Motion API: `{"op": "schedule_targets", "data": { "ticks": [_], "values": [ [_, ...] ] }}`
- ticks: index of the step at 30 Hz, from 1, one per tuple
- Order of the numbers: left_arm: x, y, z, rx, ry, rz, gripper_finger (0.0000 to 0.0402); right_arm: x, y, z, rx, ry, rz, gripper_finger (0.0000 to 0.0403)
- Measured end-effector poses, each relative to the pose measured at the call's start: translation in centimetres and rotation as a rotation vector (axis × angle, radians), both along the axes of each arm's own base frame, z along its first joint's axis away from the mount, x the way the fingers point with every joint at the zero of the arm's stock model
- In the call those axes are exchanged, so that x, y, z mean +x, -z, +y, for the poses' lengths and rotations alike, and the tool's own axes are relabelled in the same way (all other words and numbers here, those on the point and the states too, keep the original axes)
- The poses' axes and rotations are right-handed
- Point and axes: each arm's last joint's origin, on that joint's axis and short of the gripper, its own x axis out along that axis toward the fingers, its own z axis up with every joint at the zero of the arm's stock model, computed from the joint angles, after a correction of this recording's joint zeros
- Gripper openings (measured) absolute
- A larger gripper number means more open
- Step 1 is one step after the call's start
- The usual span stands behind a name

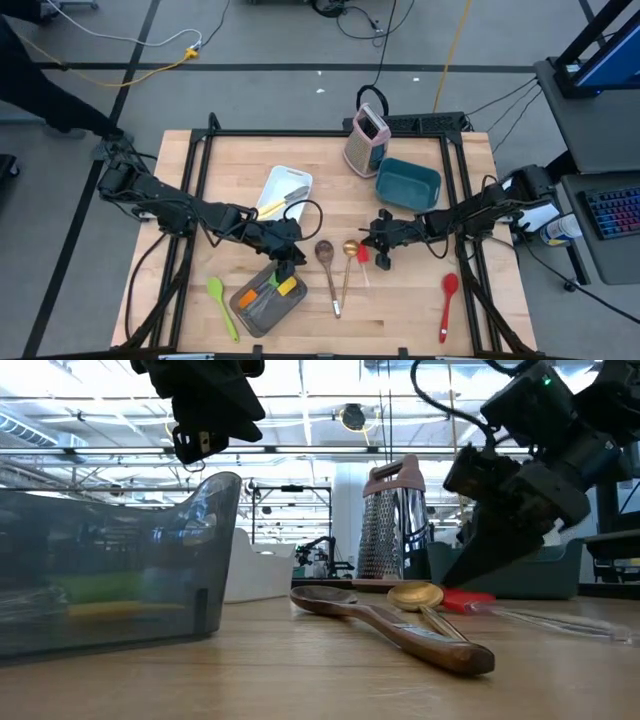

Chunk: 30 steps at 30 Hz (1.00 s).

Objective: Pick & Place Kitchen Items
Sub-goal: Put the red spatula into the black bin

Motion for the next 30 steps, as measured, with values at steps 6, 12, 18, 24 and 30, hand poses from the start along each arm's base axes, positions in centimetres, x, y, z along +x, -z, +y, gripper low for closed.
{"op": "schedule_targets", "data": {
  "ticks": [6, 12, 18, 24, 30],
  "values": [
    [0.0, 0.0, 0.0, -0.001, -0.015, -0.002, 0.009, -0.5, -1.6, 0.4, -0.013, -0.063, -0.039, 0.0],
    [0.5, -0.6, 0.2, 0.023, -0.092, -0.086, 0.009, -0.8, -2.4, 0.7, -0.023, -0.095, -0.072, 0.0],
    [0.5, -0.5, 0.2, 0.043, -0.108, -0.086, 0.009, -1.0, -2.1, 0.7, -0.032, -0.095, -0.042, 0.0],
    [0.5, -0.5, 0.2, 0.046, -0.106, -0.086, 0.009, -1.2, -1.4, 0.7, -0.033, -0.093, 0.022, 0.0042],
    [0.5, -0.5, 0.2, 0.049, -0.104, -0.082, 0.009, -1.1, -0.3, 0.8, 0.085, -0.042, 0.092, 0.0129]
  ]
}}
